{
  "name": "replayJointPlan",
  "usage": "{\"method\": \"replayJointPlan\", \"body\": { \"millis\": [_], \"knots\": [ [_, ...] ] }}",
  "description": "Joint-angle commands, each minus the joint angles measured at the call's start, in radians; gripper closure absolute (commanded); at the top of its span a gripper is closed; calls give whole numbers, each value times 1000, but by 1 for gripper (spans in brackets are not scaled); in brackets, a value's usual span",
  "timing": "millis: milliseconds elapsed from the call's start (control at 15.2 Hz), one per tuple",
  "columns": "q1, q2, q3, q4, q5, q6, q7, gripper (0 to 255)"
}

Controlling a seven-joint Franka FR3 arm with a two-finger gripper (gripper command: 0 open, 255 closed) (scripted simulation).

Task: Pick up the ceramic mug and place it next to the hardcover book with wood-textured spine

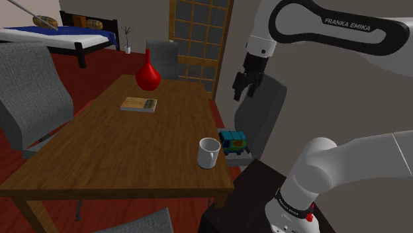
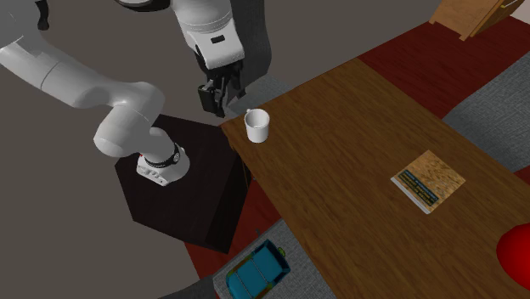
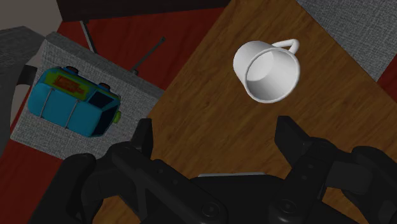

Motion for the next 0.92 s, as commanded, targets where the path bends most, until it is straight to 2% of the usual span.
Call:
{"method": "replayJointPlan", "body": {
  "millis": [0,462,858],
  "knots": [
    [0,0,0,0,0,0,0,0],
    [35,-7,48,-229,58,247,17,0],
    [74,58,100,-378,115,485,29,0]
  ]
}}
